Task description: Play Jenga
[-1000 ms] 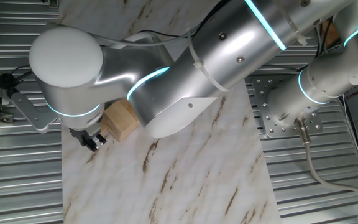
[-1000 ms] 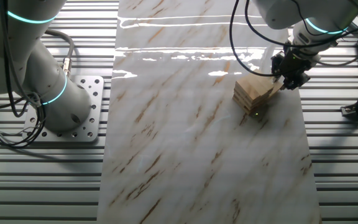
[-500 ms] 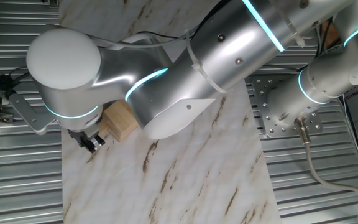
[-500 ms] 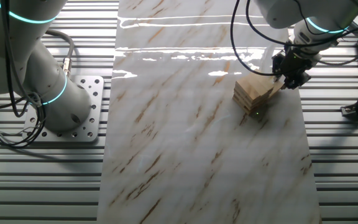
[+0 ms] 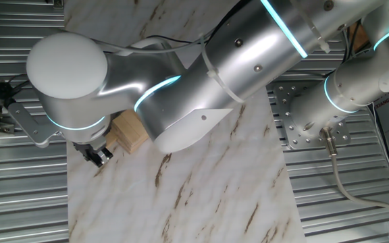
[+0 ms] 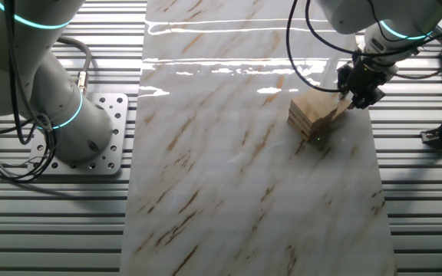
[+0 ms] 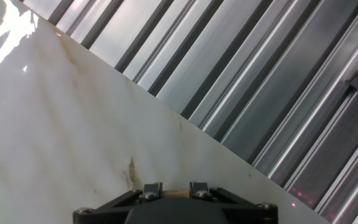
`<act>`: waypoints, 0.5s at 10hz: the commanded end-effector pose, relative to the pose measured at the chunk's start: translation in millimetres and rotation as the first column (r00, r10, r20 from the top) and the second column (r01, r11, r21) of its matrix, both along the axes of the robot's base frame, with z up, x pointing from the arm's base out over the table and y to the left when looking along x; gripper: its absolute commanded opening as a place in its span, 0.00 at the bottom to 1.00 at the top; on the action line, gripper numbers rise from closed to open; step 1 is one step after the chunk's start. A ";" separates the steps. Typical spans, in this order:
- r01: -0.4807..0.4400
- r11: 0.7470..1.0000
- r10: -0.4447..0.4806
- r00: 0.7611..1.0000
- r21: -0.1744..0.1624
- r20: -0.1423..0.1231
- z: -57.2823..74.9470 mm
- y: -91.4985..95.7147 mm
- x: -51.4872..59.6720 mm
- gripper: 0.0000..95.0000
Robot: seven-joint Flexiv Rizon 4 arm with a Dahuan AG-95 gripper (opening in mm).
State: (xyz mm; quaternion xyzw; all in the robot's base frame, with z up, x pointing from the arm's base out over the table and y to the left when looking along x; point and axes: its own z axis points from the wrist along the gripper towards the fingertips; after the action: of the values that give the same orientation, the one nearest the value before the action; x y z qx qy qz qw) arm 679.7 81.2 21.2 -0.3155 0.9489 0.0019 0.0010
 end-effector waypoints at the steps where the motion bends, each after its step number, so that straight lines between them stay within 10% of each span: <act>1: 0.001 1.000 -0.001 1.000 0.000 -0.002 0.3 0.7 0.8 0.00; 5: 0.002 1.000 -0.002 1.000 0.001 -0.004 0.5 3.3 5.0 0.00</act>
State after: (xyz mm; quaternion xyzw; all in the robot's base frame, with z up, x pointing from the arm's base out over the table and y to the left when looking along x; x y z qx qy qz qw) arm 685.2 84.9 21.8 -0.3144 0.9493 0.0032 -0.0004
